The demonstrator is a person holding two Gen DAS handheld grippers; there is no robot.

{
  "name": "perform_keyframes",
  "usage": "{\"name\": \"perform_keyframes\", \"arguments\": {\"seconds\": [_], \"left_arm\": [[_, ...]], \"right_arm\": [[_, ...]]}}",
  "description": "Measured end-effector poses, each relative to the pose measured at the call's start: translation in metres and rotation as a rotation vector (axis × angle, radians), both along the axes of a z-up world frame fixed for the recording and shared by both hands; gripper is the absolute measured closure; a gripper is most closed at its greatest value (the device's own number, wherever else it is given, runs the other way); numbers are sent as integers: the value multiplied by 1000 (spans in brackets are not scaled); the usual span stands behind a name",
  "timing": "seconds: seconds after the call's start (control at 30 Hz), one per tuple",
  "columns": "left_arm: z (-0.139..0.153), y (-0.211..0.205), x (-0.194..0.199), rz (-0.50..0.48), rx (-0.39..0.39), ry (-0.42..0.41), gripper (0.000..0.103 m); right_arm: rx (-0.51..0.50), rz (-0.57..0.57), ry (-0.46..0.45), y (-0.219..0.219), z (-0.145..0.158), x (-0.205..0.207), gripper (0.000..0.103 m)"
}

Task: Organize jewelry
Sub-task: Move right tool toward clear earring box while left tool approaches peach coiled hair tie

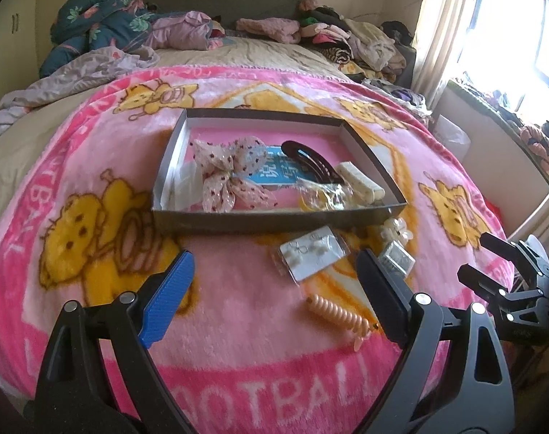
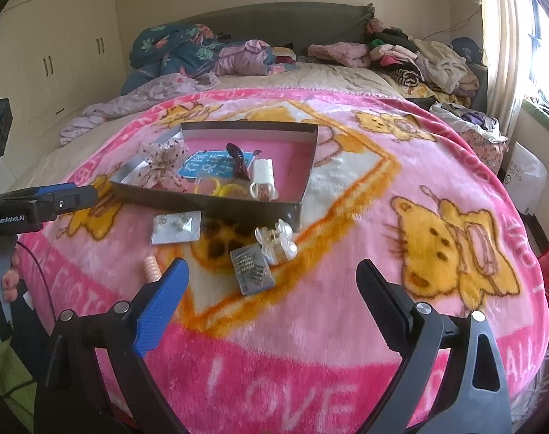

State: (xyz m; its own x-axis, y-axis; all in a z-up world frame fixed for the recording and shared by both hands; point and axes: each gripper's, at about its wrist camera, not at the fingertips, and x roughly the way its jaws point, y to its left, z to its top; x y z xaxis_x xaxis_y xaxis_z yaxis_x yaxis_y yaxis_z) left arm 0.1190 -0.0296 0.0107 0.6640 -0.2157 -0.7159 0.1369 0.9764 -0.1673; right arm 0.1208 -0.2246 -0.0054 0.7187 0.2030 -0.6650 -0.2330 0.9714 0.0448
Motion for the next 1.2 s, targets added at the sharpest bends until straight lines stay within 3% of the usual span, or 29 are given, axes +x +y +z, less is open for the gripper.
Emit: {"name": "perform_keyframes", "arguments": {"seconds": [0.5, 0.9, 1.2], "left_arm": [[-13, -17, -16, -36, 31, 18, 19], [-36, -47, -14, -126, 79, 71, 14], [-60, -66, -10, -185, 140, 136, 12]], "right_arm": [[-11, 10, 9, -6, -13, -9, 10], [8, 9, 68, -19, -37, 7, 11], [33, 76, 117, -11, -50, 21, 17]]}}
